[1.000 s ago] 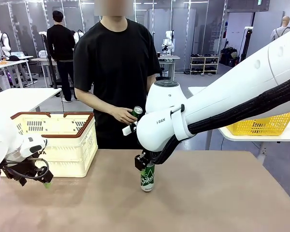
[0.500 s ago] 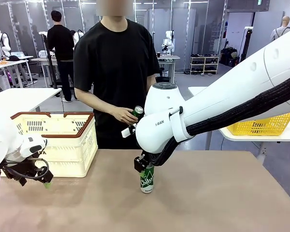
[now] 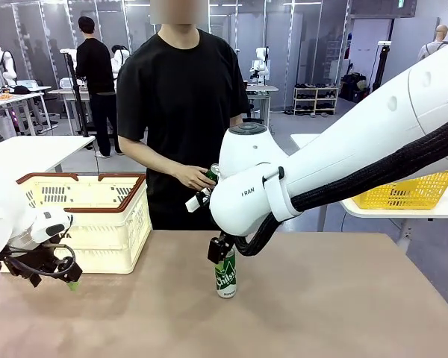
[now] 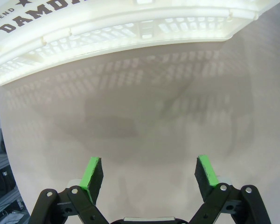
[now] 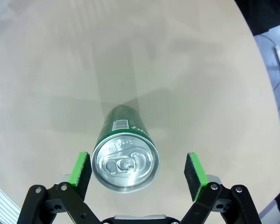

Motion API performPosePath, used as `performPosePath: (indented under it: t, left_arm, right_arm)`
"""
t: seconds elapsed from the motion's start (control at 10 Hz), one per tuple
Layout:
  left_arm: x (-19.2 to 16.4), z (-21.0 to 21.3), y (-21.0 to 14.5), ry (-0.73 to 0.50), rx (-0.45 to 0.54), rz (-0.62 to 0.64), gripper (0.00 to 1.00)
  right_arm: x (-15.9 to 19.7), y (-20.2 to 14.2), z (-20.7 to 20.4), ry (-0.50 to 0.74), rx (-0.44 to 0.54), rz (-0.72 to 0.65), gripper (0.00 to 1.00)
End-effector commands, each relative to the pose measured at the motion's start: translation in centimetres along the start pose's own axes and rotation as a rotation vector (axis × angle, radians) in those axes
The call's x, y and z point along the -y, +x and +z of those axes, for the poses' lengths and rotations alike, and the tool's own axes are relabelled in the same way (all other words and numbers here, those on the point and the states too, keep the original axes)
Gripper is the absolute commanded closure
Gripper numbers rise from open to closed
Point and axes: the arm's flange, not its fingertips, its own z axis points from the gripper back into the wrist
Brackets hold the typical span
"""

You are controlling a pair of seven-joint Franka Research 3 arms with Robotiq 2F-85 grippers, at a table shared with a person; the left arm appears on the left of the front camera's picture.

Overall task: Place the drinks into the Shopping basket.
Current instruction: Pick up one drink and place it into the Shopping basket.

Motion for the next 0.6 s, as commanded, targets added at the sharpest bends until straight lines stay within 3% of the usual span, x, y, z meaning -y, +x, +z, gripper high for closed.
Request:
performPosePath:
  t: [0.0,0.3,0.5]
  left_arm:
    - [0.0,0.0,0.0,0.000,-0.003,0.003,0.00]
    - [0.0,0.0,0.0,0.000,-0.003,0.003,0.00]
    - [0.0,0.0,0.0,0.000,-0.003,0.003,0.00]
  right_arm:
    - [0.0,0.3,2.0,-0.022,-0.015,0.071,0.00]
    - [0.1,-1.7,5.9,-0.065,-0.070,0.084,0.00]
    - [1.9,-5.8,8.5,-0.085,-0.057,0.016,0.00]
